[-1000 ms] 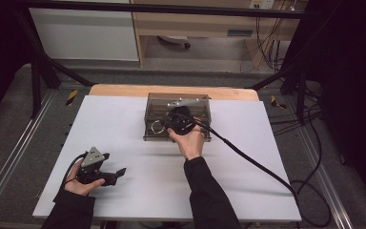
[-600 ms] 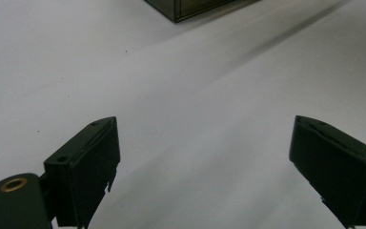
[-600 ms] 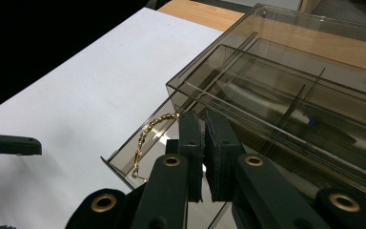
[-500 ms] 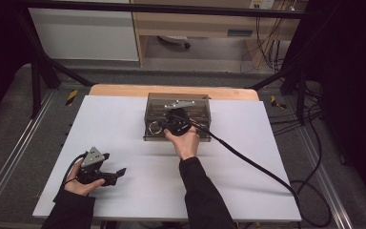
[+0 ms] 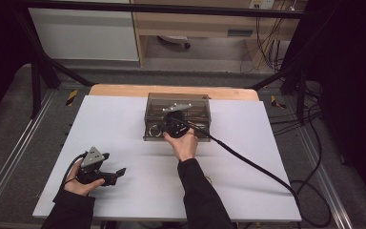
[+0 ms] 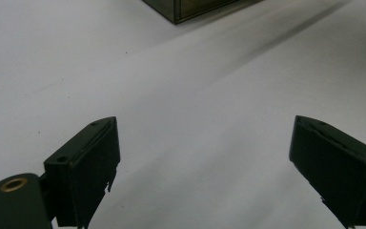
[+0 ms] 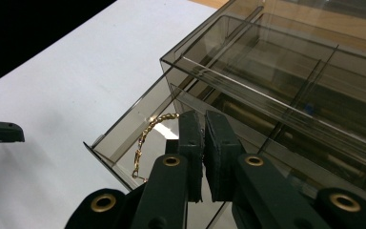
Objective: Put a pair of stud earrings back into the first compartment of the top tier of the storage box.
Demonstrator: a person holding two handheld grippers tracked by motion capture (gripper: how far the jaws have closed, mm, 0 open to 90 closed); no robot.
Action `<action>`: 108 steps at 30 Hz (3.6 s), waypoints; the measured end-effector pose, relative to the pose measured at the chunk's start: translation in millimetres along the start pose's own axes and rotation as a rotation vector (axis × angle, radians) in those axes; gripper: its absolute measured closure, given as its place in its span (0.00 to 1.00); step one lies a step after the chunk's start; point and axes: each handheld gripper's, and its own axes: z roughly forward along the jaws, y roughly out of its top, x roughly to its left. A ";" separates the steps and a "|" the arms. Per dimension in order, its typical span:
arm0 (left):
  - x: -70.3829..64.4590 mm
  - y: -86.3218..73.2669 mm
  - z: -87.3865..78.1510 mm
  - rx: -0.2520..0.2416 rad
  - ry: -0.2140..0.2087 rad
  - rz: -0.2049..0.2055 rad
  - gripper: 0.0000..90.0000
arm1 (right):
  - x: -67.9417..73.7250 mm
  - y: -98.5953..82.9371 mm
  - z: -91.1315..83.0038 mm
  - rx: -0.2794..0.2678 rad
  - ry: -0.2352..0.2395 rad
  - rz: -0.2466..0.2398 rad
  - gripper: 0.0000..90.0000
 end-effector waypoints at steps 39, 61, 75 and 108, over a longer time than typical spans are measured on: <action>-0.1 0.2 0.1 0.003 0.001 0.003 0.11 | 10.6 12.7 -62.4 -0.098 -0.007 -0.098 0.16; 0.0 0.0 0.4 0.006 0.003 0.003 0.11 | -14.8 -22.0 -127.4 -0.103 -0.043 -0.113 0.03; -0.1 0.0 0.6 0.008 0.004 0.004 0.11 | -27.1 -54.2 -150.0 -0.082 -0.056 -0.093 0.02; -0.2 -0.7 1.2 0.013 0.006 0.004 0.11 | -62.2 -125.8 -156.5 0.028 -0.089 -0.029 0.04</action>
